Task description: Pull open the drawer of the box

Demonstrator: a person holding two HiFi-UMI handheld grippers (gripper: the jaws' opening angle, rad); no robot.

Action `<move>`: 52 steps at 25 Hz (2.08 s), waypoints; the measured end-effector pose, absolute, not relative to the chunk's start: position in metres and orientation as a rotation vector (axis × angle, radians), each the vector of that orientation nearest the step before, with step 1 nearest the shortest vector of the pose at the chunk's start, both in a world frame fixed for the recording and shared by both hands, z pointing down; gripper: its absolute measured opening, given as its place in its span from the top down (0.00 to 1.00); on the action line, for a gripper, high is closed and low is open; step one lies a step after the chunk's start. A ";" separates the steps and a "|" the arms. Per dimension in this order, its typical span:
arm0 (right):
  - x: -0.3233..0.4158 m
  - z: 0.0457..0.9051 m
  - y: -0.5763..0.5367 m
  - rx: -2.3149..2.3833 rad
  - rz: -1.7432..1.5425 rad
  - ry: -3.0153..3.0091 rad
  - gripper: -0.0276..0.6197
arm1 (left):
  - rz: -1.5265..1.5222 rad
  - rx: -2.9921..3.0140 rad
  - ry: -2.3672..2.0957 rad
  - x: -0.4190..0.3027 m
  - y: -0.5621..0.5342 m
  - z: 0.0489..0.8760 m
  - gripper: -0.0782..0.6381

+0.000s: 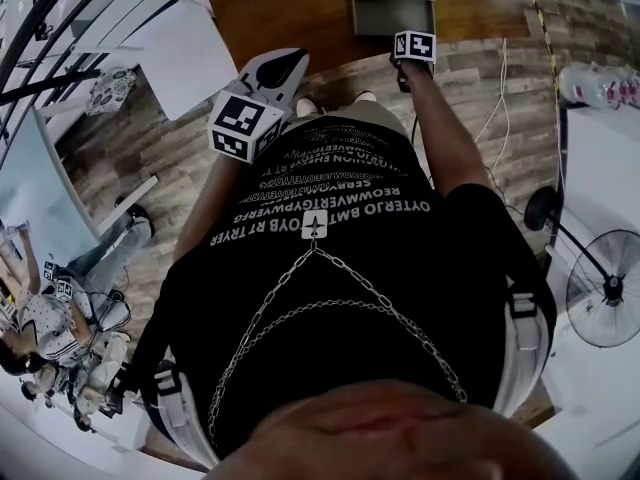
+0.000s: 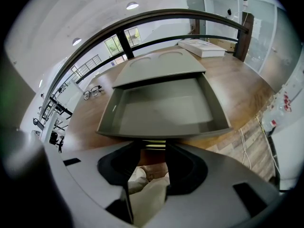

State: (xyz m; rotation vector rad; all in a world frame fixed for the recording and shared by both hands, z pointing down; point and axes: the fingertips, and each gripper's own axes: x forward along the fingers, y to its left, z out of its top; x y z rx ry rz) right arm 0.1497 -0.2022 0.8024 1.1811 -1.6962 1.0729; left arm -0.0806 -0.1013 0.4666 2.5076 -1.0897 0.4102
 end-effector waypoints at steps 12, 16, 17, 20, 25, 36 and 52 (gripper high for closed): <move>0.153 0.802 -0.187 1.173 1.071 -1.700 0.70 | 0.419 2.510 -1.081 -0.081 -0.101 0.469 0.88; 0.151 0.802 -0.181 1.173 1.079 -1.697 0.71 | 0.411 2.507 -1.081 -0.082 -0.098 0.468 0.88; 0.151 0.802 -0.179 1.172 1.080 -1.697 0.70 | 0.411 2.506 -1.081 -0.082 -0.098 0.468 0.88; 0.151 0.801 -0.177 1.176 1.080 -1.700 0.71 | 0.409 2.503 -1.081 -0.082 -0.097 0.469 0.88; 0.152 0.802 -0.179 1.177 1.067 -1.699 0.70 | 0.407 2.505 -1.080 -0.082 -0.097 0.469 0.88; 0.136 0.726 -0.172 1.207 0.816 -1.914 0.68 | 0.428 2.566 -1.147 -0.087 -0.100 0.457 0.88; 0.064 0.431 -0.176 1.356 0.117 -2.490 0.96 | 0.253 2.756 -1.226 -0.103 -0.125 0.378 0.88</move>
